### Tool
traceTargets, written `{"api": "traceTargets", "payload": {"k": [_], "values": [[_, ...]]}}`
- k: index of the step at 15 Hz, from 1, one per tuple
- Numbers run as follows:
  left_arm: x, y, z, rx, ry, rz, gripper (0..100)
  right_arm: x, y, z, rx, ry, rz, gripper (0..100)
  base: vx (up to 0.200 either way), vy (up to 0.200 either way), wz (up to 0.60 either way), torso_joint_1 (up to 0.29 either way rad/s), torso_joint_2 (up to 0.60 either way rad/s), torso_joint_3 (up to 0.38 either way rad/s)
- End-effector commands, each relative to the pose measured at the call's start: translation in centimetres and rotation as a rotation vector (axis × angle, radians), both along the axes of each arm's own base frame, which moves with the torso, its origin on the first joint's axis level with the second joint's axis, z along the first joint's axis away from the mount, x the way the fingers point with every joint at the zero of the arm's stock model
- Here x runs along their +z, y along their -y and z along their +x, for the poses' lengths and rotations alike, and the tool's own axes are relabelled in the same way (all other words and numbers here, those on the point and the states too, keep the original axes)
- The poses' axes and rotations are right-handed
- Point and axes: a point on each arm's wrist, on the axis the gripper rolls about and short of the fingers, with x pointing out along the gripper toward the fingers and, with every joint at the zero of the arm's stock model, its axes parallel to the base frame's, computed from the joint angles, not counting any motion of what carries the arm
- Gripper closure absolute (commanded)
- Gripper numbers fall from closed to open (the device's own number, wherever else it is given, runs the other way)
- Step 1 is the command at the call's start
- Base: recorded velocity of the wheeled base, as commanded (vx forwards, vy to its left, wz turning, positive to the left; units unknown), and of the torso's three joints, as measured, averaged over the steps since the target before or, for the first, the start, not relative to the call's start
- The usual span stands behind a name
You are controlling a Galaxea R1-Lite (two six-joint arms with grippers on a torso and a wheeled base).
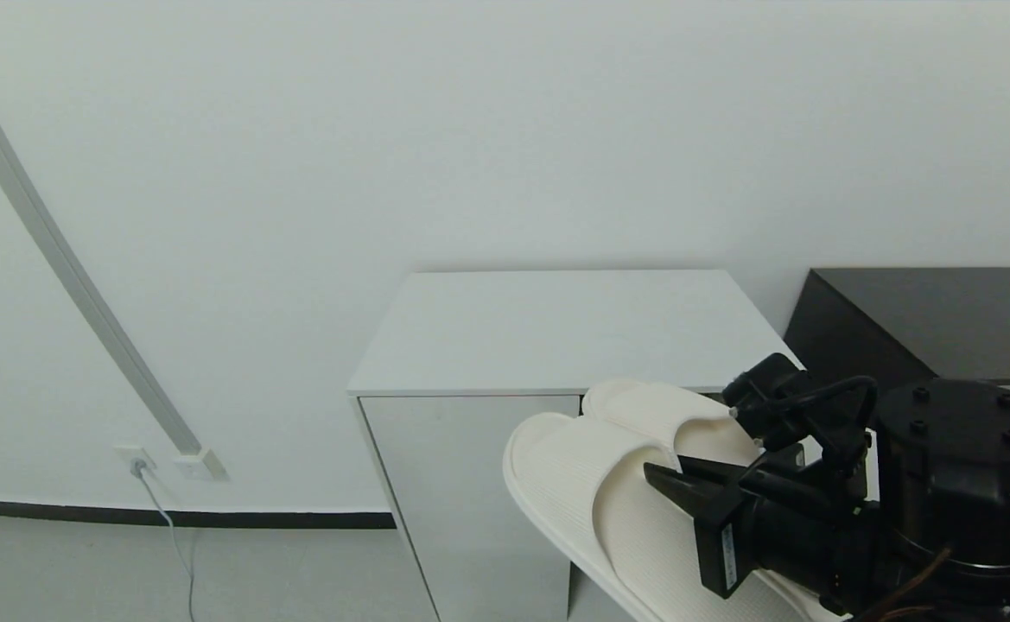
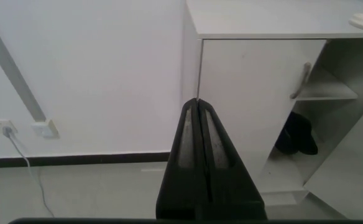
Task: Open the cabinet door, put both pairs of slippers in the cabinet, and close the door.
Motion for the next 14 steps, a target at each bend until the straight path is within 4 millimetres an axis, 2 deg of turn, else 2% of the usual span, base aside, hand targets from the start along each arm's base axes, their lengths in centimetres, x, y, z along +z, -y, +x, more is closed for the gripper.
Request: {"api": "traceTargets", "payload": {"k": [1, 4, 14], "values": [[-0.01, 0.00, 0.00, 0.000, -0.001, 0.000, 100, -0.24, 0.04, -0.02, 0.000, -0.005, -0.008, 100, 0.000, -0.200, 0.00, -0.002, 0.00, 0.007], [0.00, 0.00, 0.00, 0.003, 0.001, -0.003, 100, -0.68, 0.07, -0.05, 0.000, -0.014, -0.026, 100, 0.000, -0.200, 0.00, 0.004, 0.00, 0.002], [0.00, -0.02, 0.00, 0.007, 0.001, -0.003, 100, -0.79, 0.17, -0.12, 0.003, -0.008, -0.030, 100, 0.000, 0.000, 0.00, 0.000, 0.00, 0.000]]}}
